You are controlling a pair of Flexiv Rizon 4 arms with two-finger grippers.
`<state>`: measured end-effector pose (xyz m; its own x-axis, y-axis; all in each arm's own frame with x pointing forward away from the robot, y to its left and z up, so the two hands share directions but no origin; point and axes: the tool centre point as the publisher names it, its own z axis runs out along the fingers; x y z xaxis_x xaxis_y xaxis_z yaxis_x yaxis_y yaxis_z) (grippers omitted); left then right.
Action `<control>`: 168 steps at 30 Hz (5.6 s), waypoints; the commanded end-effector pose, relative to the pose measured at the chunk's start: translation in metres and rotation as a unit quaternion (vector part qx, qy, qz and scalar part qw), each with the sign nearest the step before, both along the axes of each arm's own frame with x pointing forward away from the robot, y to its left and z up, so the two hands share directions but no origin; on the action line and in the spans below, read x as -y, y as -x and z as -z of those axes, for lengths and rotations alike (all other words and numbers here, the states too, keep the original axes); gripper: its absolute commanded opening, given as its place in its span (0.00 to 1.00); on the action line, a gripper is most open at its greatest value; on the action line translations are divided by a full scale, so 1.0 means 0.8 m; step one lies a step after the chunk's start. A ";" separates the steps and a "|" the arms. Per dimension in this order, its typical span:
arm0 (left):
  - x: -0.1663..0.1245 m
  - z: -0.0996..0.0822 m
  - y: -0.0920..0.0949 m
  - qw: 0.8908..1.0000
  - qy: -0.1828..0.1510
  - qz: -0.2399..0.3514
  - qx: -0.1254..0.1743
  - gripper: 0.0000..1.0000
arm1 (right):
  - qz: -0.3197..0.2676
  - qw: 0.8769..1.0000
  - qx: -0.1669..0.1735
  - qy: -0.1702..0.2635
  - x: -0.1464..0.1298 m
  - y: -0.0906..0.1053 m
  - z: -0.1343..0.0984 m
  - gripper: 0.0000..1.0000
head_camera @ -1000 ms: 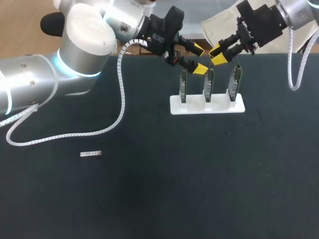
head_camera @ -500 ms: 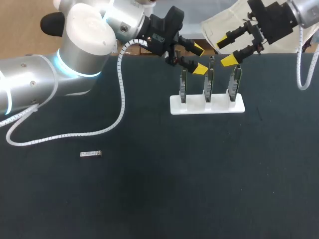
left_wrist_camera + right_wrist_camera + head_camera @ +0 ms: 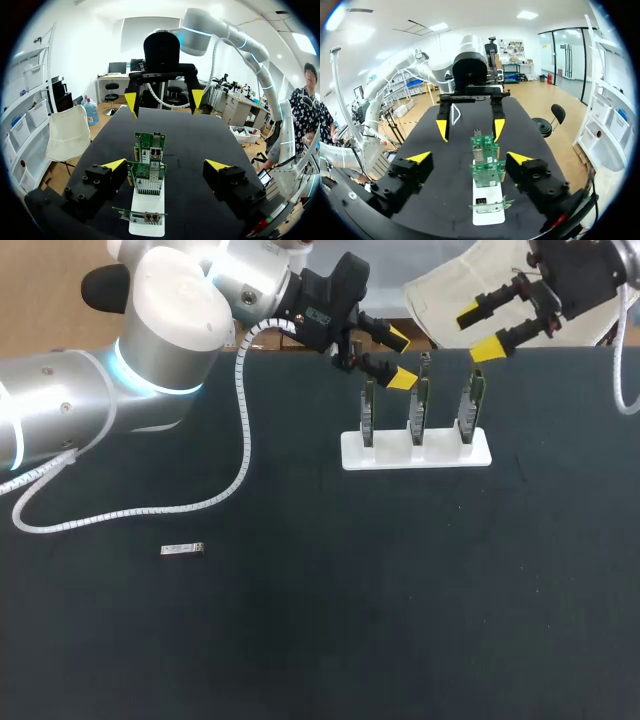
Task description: Pick up the optical module with the left hand, and insert it into the network port with the right hand.
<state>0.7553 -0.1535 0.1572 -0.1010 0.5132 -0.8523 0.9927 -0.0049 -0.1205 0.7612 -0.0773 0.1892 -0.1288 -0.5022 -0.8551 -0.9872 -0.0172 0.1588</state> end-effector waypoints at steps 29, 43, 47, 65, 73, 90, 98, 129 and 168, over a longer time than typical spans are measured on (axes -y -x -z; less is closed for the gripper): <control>0.001 -0.001 -0.001 1.000 -0.002 0.000 -0.001 1.00 | -0.009 1.000 0.024 0.007 -0.047 -0.008 0.002 0.00; 0.001 -0.001 -0.001 1.000 -0.002 0.000 -0.001 1.00 | -0.016 1.000 0.019 0.006 -0.065 -0.014 0.013 0.00; 0.001 -0.001 -0.001 1.000 -0.002 0.000 -0.001 1.00 | -0.015 1.000 0.017 0.006 -0.066 -0.017 0.017 0.00; 0.001 -0.001 -0.001 1.000 -0.002 0.000 -0.001 1.00 | -0.012 1.000 0.009 0.014 -0.066 -0.019 0.028 0.00; 0.001 -0.001 -0.001 1.000 -0.002 0.000 -0.001 1.00 | -0.008 1.000 0.003 0.018 -0.065 -0.016 0.034 0.00; 0.001 -0.001 -0.001 1.000 -0.002 0.000 -0.001 1.00 | -0.003 0.999 -0.008 0.034 -0.064 -0.012 0.054 0.00; 0.001 -0.001 -0.001 1.000 -0.002 0.000 -0.001 1.00 | -0.007 0.999 -0.006 0.040 -0.063 -0.009 0.058 0.00; 0.001 -0.001 -0.001 1.000 -0.002 0.000 -0.001 1.00 | -0.006 0.999 -0.015 0.041 -0.064 -0.006 0.070 0.00; 0.001 -0.001 -0.001 1.000 -0.002 0.000 -0.001 1.00 | -0.009 1.000 -0.023 0.006 0.066 0.010 0.016 0.00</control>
<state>0.7553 -0.1535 0.1572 -0.1009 0.5131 -0.8523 0.9927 -0.0049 -0.1205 0.7507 -0.1256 0.1781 -0.1558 -0.5230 -0.8380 -0.9810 -0.0175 0.1933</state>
